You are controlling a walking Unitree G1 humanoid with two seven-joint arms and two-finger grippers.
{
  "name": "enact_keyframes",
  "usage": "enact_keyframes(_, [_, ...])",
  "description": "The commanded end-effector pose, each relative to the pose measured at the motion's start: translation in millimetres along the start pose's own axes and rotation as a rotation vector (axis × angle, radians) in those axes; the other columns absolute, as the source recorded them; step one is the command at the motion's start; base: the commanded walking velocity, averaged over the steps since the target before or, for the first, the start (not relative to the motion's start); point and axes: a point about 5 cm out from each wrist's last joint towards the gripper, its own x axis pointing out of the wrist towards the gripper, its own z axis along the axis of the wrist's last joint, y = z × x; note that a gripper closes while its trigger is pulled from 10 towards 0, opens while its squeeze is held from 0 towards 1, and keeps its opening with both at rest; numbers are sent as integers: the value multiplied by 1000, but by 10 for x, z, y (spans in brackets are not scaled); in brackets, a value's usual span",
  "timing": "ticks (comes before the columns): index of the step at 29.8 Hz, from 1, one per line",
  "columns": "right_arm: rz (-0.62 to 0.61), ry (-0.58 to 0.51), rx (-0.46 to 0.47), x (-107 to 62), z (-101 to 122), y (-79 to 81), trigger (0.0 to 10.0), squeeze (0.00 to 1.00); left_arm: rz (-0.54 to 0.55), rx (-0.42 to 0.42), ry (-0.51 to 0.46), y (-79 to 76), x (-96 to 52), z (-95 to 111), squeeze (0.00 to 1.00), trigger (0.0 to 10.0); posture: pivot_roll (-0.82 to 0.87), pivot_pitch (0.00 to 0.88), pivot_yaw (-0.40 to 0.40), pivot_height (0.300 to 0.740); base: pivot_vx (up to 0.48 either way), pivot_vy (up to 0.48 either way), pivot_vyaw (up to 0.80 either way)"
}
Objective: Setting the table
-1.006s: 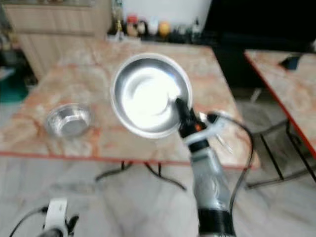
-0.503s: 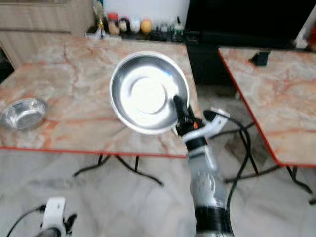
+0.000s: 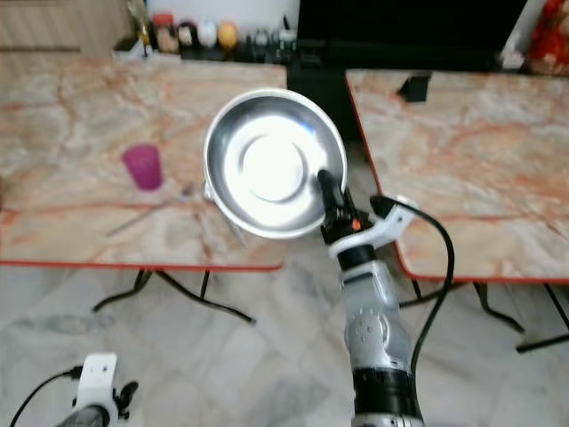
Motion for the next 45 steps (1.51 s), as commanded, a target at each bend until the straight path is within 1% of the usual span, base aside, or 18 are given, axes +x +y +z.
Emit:
enact_keyframes(1, [9,-25,-8,38,54,29,10000,0,-4,12,21,5,-9,-42,0,10000,-53,0,-17,740,0,-379,0])
enact_keyframes(45, [-6,-20,-37,77,69,-23,10000,0,-16,12,18,-31,-10,-49,0,10000,-64,0,-22,740,0,-379,0])
